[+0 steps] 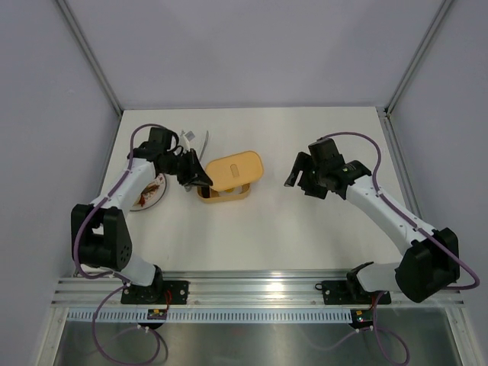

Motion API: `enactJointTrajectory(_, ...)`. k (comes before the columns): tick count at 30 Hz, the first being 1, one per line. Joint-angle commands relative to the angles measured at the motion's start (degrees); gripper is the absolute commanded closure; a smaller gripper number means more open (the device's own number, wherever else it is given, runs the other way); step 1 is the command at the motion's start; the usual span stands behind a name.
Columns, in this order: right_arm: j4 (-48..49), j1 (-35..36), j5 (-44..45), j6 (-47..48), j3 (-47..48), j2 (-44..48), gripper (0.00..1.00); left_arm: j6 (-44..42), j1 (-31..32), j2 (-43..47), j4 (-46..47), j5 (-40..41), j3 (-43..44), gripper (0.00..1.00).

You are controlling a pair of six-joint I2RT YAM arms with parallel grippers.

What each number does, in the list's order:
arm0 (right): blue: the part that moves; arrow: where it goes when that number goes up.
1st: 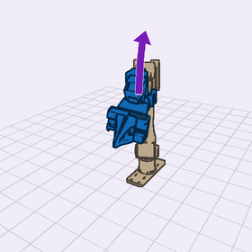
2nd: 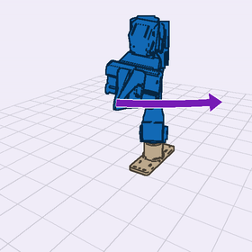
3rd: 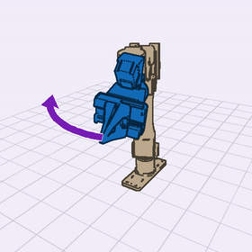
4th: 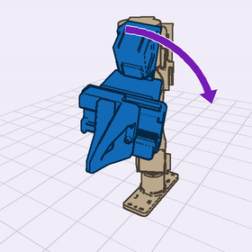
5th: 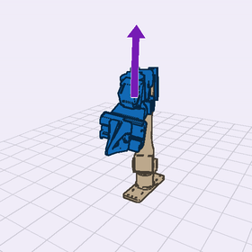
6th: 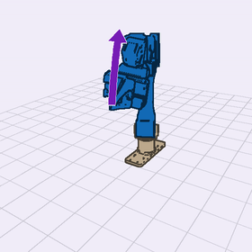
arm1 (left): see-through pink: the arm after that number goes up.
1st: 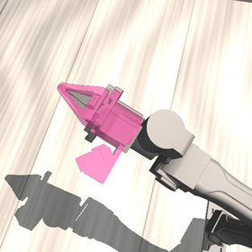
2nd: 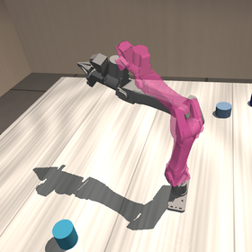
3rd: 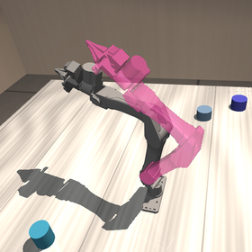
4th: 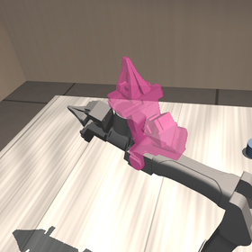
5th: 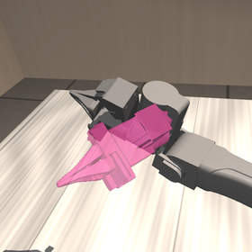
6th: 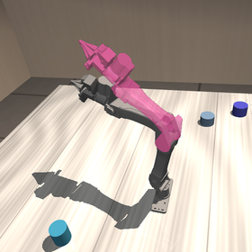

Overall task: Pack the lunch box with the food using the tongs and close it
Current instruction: Close the box lid on the packing box.

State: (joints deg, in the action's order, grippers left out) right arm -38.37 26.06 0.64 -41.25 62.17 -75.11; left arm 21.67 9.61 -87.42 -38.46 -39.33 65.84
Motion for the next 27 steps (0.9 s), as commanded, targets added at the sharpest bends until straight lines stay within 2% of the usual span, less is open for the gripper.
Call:
enactJointTrajectory(1,2.8,-0.2,-3.8,2.7,1.1,-1.3,0.20,2.1,-3.3,1.7,2.8,-5.4,-0.9,1.00)
enactJointTrajectory(8,2.7,-0.2,-3.6,3.0,1.6,-1.4,0.19,-0.7,-6.9,-2.4,1.2,-5.3,-0.5,1.00)
enactJointTrajectory(27,2.6,-0.2,-3.8,3.0,-0.2,-0.8,0.19,-1.0,-8.2,-5.3,0.8,-1.4,-2.8,1.00)
